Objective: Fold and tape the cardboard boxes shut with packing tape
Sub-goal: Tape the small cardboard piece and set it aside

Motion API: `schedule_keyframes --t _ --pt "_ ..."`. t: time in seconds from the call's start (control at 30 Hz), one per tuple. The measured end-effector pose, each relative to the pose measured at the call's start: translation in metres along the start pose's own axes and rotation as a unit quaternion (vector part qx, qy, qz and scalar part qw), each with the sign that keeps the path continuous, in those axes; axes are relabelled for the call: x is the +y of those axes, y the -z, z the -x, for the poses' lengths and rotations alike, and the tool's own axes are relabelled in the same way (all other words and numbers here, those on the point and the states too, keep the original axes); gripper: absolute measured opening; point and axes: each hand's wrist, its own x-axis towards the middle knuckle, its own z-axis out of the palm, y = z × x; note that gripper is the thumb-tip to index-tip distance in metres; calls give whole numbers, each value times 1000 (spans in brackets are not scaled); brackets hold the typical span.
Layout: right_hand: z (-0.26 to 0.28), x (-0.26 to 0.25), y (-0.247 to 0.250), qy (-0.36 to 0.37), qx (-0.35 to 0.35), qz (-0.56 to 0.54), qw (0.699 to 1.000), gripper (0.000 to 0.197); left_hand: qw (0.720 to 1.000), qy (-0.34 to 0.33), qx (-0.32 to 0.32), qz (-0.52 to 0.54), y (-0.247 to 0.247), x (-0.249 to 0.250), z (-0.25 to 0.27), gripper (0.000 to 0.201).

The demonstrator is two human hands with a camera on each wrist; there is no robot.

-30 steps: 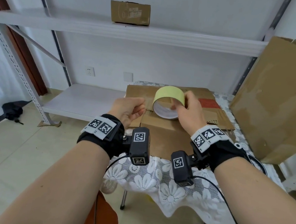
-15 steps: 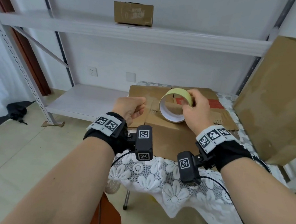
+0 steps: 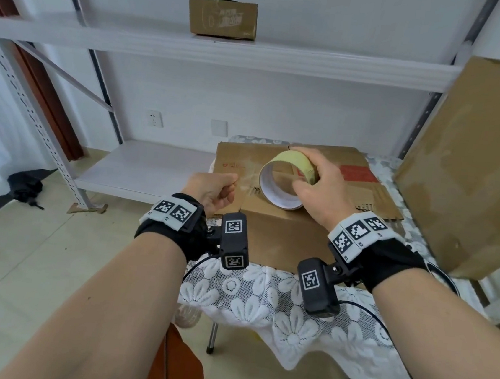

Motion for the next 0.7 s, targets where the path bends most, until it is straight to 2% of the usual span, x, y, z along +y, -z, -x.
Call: schedule_keyframes --t 0.17,0.33,0.4,0.47,0.57,0.63,0.7 --pt "0 -2 0 1 -32 -20 999 65 1000 9 -3 9 -1 -4 -9 11" --pt "0 -2 0 5 -46 -31 998 66 999 20 -6 31 2 -13 -14 12" --pt "0 -1 -1 5 -45 -33 998 66 999 29 -30 30 -2 -23 -13 6" --pt "0 0 -1 3 -39 -35 999 65 999 7 -50 -8 -7 -34 -12 8" --pt "-1 2 -1 3 -33 -37 999 64 993 -62 1 -97 -15 -40 -10 10" --pt "-1 3 -2 5 -29 -40 999 63 987 -86 6 -134 -17 -37 -10 29" --pt "-1 4 -3 5 -25 -44 999 61 985 -73 -5 -154 -15 -36 -9 54"
